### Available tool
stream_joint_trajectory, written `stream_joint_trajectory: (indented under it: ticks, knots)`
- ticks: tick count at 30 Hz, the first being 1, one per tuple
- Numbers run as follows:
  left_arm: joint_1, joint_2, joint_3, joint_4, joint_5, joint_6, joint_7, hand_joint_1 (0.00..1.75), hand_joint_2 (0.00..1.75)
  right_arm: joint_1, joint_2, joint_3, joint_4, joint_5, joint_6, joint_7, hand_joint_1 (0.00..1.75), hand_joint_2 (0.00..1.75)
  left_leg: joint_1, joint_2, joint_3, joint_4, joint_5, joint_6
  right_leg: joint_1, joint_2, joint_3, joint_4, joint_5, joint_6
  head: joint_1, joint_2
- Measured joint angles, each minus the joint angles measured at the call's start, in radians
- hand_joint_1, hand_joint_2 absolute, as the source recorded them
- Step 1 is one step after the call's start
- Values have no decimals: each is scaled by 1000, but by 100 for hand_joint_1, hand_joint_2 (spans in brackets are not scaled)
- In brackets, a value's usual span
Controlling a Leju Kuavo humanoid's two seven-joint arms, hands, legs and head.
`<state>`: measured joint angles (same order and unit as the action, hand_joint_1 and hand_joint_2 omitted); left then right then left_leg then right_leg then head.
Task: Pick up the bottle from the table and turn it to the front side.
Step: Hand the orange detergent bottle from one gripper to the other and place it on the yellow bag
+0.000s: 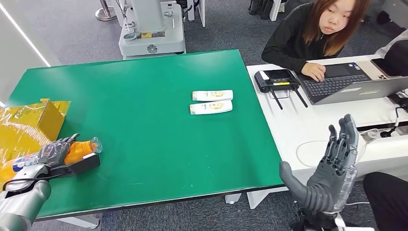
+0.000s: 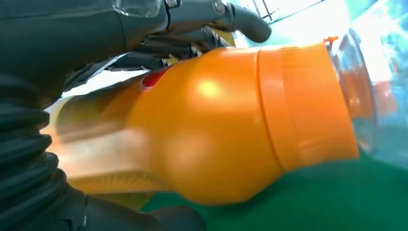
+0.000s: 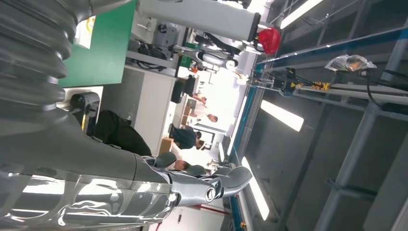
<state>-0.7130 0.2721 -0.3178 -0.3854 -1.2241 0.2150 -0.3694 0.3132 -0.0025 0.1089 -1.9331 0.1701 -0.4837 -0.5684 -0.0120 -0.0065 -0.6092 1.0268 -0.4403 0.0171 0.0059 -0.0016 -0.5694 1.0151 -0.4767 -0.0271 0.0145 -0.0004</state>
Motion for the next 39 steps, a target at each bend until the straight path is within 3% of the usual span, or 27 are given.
stream_joint_trajectory:
  ticks: [9, 14, 16, 19, 22, 25, 29, 33, 39]
  knots:
    - [8, -2, -1, 18, 2, 57, -9, 0, 175, -5, -10, 13, 39, 0, 12, 8, 0, 175, 0, 0, 2, -1, 0, 0, 0, 0, 1, 0, 0, -1, 0, 0]
    - [25, -22, -2, 18, 8, 143, -8, 0, 175, -19, -10, 20, 64, 1, 21, 11, 0, 175, 0, -1, 3, -1, 0, 0, 0, -1, 2, 0, 0, -1, 0, 0]
    - [35, -42, 1, 18, 59, 185, -38, 0, 175, -29, -10, 23, 75, 3, 22, 16, 0, 175, 0, -3, 2, -1, 1, -1, 0, -3, 1, 0, 0, -1, 0, 0]
    - [68, -100, 26, -8, 248, 173, -168, 0, 175, -45, -8, 25, 89, 18, 34, 29, 0, 175, 0, -4, 2, -1, 1, -1, 0, -4, 1, 0, 0, -1, 0, 0]
    - [152, -182, 74, -128, 563, 41, -291, 0, 175, -57, 2, 25, 105, 54, 68, 42, 0, 175, -2, -1, 1, -1, 1, 0, -2, -1, 1, -1, 0, 0, 0, 0]
    - [273, -258, 88, -339, 771, -22, -287, 0, 175, -72, 14, 25, 129, 73, 96, 44, 0, 175, -3, 2, 1, -1, -2, 2, -3, 3, 0, -1, 0, 0, 0, 0]
    - [412, -329, 61, -603, 841, -12, -241, 0, 175, -91, 22, 25, 155, 79, 113, 50, 0, 175, -3, 2, 0, -1, -3, 3, -3, 2, -1, -2, -2, 2, 0, 0]
    - [485, -364, 23, -754, 829, 15, -230, 0, 175, -98, 26, 25, 168, 94, 117, 54, 0, 175, -3, 2, -1, -1, -4, 3, -3, 2, -2, -2, -2, 2, 0, 0]
    - [576, -419, -26, -953, 994, -136, -284, 0, 175, -74, 27, 27, 152, 91, 85, 60, 0, 175, -3, 2, -1, -1, -4, 3, -3, 2, -2, -2, -3, 2, 0, 0]
